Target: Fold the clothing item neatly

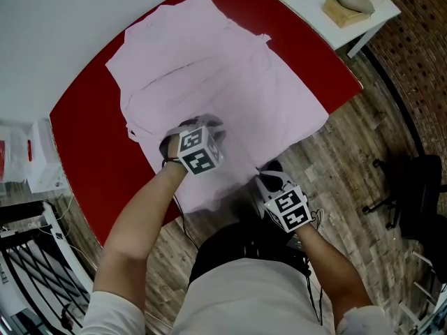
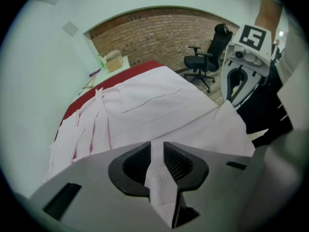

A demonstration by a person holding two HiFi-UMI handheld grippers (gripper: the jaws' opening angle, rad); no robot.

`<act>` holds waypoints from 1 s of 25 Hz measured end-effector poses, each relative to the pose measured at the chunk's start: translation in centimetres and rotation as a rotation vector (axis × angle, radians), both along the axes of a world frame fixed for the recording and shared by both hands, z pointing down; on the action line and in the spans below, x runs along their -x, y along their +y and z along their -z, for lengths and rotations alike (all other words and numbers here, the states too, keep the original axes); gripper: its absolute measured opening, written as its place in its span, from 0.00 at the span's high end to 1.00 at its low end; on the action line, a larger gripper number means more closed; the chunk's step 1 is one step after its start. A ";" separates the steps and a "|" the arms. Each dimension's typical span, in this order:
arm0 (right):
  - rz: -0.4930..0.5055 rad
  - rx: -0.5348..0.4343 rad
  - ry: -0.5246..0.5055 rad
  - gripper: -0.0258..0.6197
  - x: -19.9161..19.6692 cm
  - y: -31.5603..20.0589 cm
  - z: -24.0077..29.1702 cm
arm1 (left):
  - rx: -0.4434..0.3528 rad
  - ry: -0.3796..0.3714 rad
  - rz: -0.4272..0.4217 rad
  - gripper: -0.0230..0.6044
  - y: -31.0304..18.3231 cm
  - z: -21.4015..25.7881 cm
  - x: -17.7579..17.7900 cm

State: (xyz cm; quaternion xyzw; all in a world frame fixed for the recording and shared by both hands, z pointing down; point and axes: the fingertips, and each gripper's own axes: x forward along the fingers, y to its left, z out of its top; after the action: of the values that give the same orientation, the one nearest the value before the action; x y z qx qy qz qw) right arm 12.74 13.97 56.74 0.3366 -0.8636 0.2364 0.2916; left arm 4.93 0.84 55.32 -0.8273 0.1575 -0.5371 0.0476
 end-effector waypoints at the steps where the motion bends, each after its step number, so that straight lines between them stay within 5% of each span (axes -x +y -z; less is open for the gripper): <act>1: -0.008 -0.007 -0.004 0.93 -0.3 -0.1 0.4 | -0.008 0.010 0.000 0.84 -0.2 0.2 -0.1; 13: -0.005 -0.083 0.037 0.93 -2.2 -0.1 3.9 | -0.111 0.091 0.002 0.84 -1.4 2.2 -0.5; 18: -0.078 0.019 0.149 0.93 -3.2 -1.4 -0.4 | -0.112 0.073 0.051 0.84 -1.6 1.6 0.2; 25: -0.094 0.119 0.192 0.82 -5.5 -1.0 -2.1 | -0.054 0.242 0.321 0.84 1.7 4.3 4.3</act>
State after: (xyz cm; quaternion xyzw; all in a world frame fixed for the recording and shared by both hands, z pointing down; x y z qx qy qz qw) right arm 18.22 12.92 58.84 0.3796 -0.7995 0.2674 0.3810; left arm 0.64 2.58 51.01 -0.8486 0.3062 -0.4299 -0.0355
